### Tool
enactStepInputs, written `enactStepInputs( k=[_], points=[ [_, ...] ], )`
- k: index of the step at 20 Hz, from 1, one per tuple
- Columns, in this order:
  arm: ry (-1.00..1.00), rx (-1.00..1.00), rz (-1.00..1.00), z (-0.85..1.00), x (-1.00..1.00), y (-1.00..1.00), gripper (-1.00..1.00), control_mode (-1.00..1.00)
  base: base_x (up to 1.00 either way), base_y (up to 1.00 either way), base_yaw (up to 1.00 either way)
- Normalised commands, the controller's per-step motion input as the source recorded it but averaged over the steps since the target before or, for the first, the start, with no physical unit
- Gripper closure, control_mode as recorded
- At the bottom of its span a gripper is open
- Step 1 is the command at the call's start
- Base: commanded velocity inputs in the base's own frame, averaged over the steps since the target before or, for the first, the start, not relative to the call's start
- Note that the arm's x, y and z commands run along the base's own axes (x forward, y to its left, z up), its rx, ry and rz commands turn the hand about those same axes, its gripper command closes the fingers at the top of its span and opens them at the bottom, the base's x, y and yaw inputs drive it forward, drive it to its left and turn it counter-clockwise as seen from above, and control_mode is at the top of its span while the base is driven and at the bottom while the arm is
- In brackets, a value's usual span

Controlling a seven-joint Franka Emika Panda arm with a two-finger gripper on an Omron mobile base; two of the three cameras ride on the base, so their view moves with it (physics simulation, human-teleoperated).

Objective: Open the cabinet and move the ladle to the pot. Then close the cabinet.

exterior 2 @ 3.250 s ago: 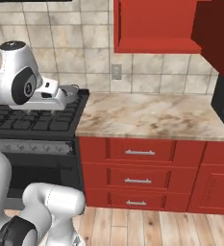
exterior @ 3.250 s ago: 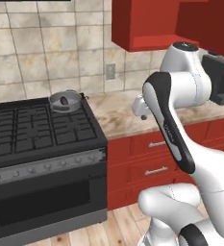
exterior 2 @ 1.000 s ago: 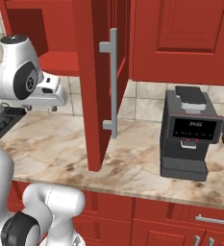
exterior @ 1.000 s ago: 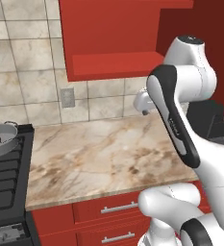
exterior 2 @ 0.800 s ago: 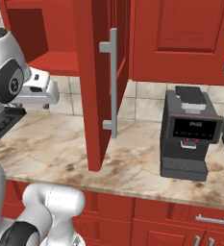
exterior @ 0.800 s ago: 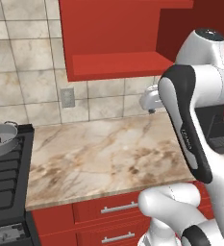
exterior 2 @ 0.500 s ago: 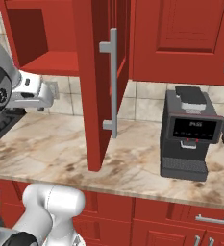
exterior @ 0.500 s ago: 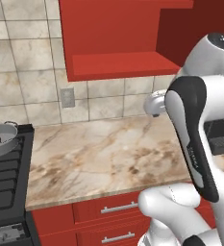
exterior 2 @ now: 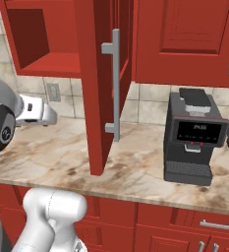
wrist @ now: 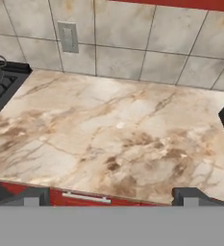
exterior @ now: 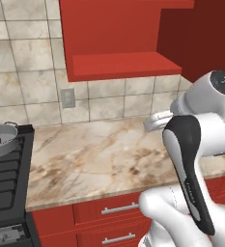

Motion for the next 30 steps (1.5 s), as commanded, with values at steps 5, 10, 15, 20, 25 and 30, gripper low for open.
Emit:
enactStepInputs(
  k=[5, 10, 15, 20, 25, 30],
  points=[
    [-0.18, 0.15, 0.00, -0.20, 0.03, -0.01, -1.00, -1.00, 0.00, 0.00, 0.00],
    [-0.13, 0.25, 0.01, 0.00, 0.13, -0.03, -1.00, -1.00, 0.00, 0.00, 0.00],
    [-0.29, 0.21, 0.00, 0.00, -0.06, 0.00, -1.00, -1.00, 0.00, 0.00, 0.00],
    [-0.49, 0.01, -0.01, 0.09, -0.88, -0.01, -1.00, -1.00, 0.00, 0.00, 0.00],
    [-0.28, 0.00, -0.07, 0.16, -1.00, -0.29, -1.00, -1.00, 0.00, 0.00, 0.00],
    [-0.05, 0.00, -0.01, 0.00, -0.97, -0.48, -1.00, -1.00, 0.00, 0.00, 0.00]
  ],
)
